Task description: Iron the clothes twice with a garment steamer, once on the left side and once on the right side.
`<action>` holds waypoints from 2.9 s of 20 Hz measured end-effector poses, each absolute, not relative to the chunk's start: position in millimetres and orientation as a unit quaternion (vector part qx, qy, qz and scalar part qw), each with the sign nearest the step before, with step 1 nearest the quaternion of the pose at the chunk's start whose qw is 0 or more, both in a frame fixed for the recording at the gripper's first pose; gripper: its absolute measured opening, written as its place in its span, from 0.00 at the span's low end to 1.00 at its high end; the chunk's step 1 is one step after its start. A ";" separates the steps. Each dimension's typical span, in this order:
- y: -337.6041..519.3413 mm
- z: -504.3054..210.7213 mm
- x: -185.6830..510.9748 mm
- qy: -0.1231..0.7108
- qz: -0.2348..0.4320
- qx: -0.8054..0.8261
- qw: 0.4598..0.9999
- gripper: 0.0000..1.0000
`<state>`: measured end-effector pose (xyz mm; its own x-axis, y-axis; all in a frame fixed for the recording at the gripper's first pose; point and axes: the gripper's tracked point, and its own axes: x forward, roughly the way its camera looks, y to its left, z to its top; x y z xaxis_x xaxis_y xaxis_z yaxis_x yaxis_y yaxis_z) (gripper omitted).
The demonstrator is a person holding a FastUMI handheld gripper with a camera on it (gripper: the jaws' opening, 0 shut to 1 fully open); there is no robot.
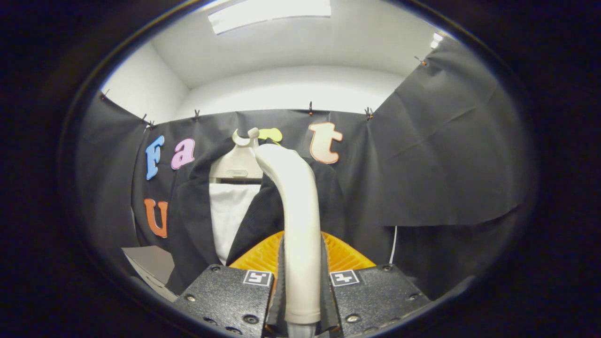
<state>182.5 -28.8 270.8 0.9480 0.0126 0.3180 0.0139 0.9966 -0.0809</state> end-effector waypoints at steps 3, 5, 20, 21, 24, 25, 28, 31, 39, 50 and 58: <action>-30.3 278.3 182.7 -0.169 -0.020 -0.048 0.984 0.32; -30.1 287.8 195.4 -0.170 -0.036 -0.047 0.984 0.32; -33.0 242.2 201.9 -0.118 -0.071 -0.051 0.989 0.32; -35.3 235.9 199.4 -0.115 -0.074 -0.050 0.989 0.32; -36.2 216.6 192.9 -0.105 -0.076 -0.052 0.990 0.32; -34.9 208.5 189.1 -0.100 -0.072 -0.050 0.991 0.32; -30.6 177.5 182.3 -0.076 -0.067 -0.042 0.994 0.32; -34.6 157.8 176.3 -0.064 -0.075 -0.043 0.994 0.32; -40.9 91.4 162.5 -0.013 -0.093 -0.030 0.995 0.32; -53.0 19.0 139.2 0.038 -0.122 -0.028 0.991 0.32; -48.2 -36.2 126.3 0.058 -0.142 -0.046 0.987 0.32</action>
<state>126.3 -48.2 -36.2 0.9528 -0.2858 -0.1020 0.2751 0.9554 -0.1076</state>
